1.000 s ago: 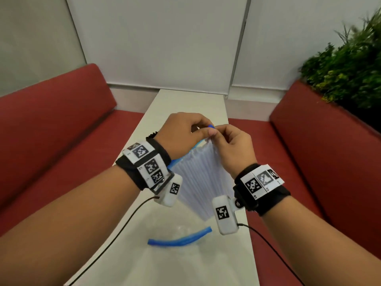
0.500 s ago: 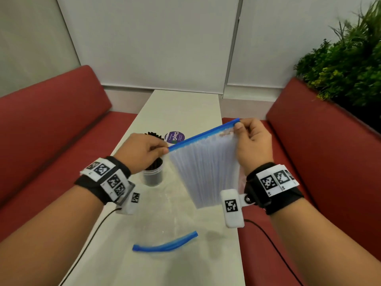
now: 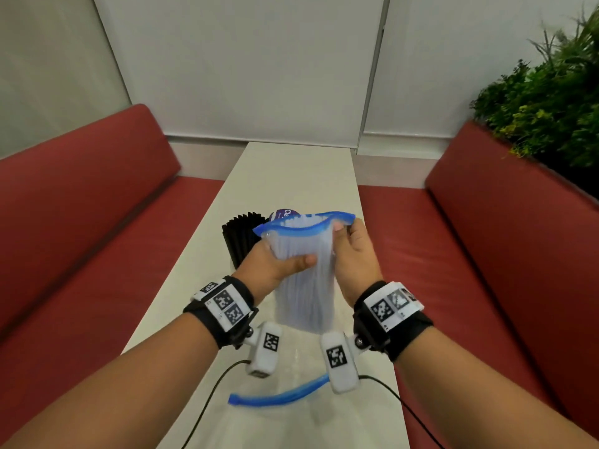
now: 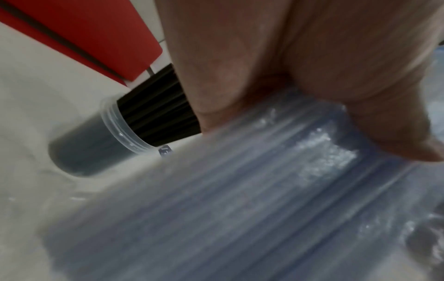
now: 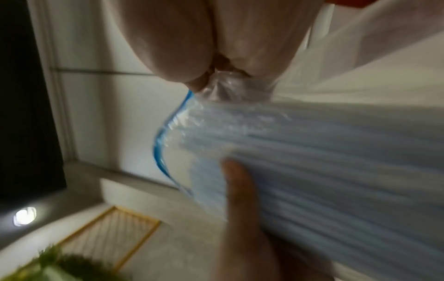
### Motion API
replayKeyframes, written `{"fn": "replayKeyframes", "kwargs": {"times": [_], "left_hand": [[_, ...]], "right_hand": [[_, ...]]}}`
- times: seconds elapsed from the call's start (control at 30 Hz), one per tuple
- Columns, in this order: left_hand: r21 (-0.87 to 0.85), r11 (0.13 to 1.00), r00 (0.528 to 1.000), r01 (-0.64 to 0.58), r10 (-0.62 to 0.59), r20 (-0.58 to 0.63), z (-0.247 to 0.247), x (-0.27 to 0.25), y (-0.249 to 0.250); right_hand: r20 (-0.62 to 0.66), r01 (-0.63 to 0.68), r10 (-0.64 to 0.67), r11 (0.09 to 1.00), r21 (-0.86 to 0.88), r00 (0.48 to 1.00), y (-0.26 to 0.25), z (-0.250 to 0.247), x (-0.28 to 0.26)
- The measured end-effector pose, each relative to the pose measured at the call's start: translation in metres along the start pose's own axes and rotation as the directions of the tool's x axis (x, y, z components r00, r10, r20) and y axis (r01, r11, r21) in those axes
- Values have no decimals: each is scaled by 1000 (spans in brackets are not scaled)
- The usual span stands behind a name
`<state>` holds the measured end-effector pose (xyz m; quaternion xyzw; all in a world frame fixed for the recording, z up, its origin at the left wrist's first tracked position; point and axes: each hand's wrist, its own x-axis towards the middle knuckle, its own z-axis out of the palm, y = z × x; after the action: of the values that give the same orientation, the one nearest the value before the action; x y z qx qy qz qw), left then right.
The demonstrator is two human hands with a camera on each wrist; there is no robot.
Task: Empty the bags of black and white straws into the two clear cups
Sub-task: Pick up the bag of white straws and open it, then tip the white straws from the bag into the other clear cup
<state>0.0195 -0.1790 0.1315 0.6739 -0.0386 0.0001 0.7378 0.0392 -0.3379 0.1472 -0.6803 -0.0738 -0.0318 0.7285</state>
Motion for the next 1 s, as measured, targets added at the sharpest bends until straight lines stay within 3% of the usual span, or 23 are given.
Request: {"fn": "replayKeyframes", "kwargs": {"times": [0.1,0.2,0.27,0.33,0.4,0.5,0.53,0.6,0.7,0.77,0.83,0.93,1.0], "left_hand": [[-83,997,996,-7,0,-87,-5,6,8],[-132,991,998,-12,4,-59,-6,6,15],[-124,992,999,6,0,44,2,3,17],[-85,994,993,65,-56,99,9,1,20],[49,998,993,40,-46,113,8,3,23],[294,951,988,-94,126,-90,-7,13,28],[376,914,963,-155,224,-148,-13,14,31],[613,734,890,-293,444,-107,-21,18,35],[844,296,736,-447,658,159,-19,19,53],[850,178,695,-496,668,266,-17,17,58],[856,128,709,-501,628,321,-17,16,57],[905,82,799,-416,509,321,-20,16,56],[925,52,826,-377,471,310,-25,19,57]], "right_hand": [[196,36,-21,997,-72,980,16,-1,-7],[354,-35,102,981,-192,930,31,-2,-14],[301,-70,161,954,-291,940,43,2,-16],[201,-113,169,958,-264,965,49,6,-17],[112,-141,166,970,-200,980,49,7,-16],[62,-168,184,964,-208,981,48,2,-13],[68,-170,190,957,-235,979,46,1,-12],[80,-173,204,942,-289,976,46,0,-10],[76,-185,220,928,-325,973,48,3,-9],[65,-205,238,923,-325,969,50,6,-9],[56,-236,266,920,-312,962,51,6,-8],[83,-240,279,918,-315,957,52,2,-7],[96,-231,282,905,-356,955,53,0,-7]]}}
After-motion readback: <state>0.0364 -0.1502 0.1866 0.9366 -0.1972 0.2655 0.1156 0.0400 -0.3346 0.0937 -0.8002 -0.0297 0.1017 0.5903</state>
